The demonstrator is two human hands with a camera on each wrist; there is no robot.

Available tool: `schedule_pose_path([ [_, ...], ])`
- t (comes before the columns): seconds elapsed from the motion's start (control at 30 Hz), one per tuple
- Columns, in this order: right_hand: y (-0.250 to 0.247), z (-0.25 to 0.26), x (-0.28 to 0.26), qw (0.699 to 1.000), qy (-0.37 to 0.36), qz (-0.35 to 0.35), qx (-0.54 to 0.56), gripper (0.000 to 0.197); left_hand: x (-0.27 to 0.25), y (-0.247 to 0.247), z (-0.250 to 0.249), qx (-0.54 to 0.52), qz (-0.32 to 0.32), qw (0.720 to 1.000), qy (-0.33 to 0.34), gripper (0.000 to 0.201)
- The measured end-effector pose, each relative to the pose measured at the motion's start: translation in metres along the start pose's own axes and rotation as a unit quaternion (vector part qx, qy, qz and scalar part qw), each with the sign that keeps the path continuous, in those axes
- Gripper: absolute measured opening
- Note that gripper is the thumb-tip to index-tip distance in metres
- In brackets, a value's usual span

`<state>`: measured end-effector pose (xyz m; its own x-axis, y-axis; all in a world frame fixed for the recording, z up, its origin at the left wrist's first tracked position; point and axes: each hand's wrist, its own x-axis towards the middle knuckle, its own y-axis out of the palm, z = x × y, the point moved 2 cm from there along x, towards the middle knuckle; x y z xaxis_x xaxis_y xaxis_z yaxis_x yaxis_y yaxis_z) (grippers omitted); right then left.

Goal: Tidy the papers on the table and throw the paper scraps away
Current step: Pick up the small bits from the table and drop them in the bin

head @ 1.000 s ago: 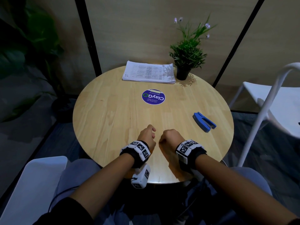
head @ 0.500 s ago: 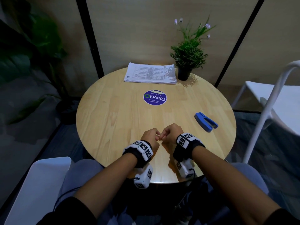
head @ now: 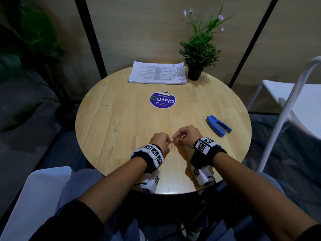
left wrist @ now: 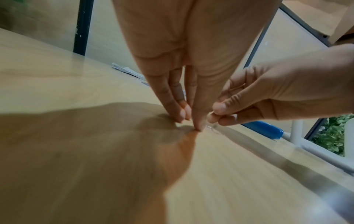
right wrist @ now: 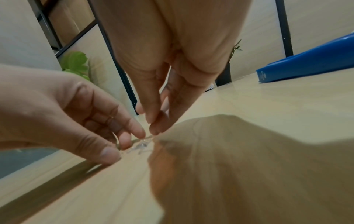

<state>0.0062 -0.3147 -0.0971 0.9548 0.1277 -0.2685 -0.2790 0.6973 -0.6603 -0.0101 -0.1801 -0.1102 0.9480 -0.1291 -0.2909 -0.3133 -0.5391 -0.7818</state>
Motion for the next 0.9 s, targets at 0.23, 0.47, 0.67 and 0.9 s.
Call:
schedule_pose_path([
  [0.23,-0.004,-0.004,-0.001,0.997,0.023,-0.001,-0.073,0.013,0.005,0.0,-0.004,-0.056,-0.043,0.997,0.009,0.031],
  [0.47,0.008,-0.006,-0.001,0.996,0.032,0.027,-0.082,0.025,0.006,-0.004,0.002,0.001,-0.009,1.0,-0.01,0.016],
  [0.67,0.01,-0.003,0.003,0.998,0.033,0.042,-0.04,0.021,0.009,-0.003,0.0,-0.038,0.004,0.999,-0.015,0.013],
  [0.9,0.015,-0.009,-0.004,0.994,0.086,-0.021,-0.058,0.036,0.005,-0.007,0.013,-0.05,-0.014,0.999,-0.003,0.018],
])
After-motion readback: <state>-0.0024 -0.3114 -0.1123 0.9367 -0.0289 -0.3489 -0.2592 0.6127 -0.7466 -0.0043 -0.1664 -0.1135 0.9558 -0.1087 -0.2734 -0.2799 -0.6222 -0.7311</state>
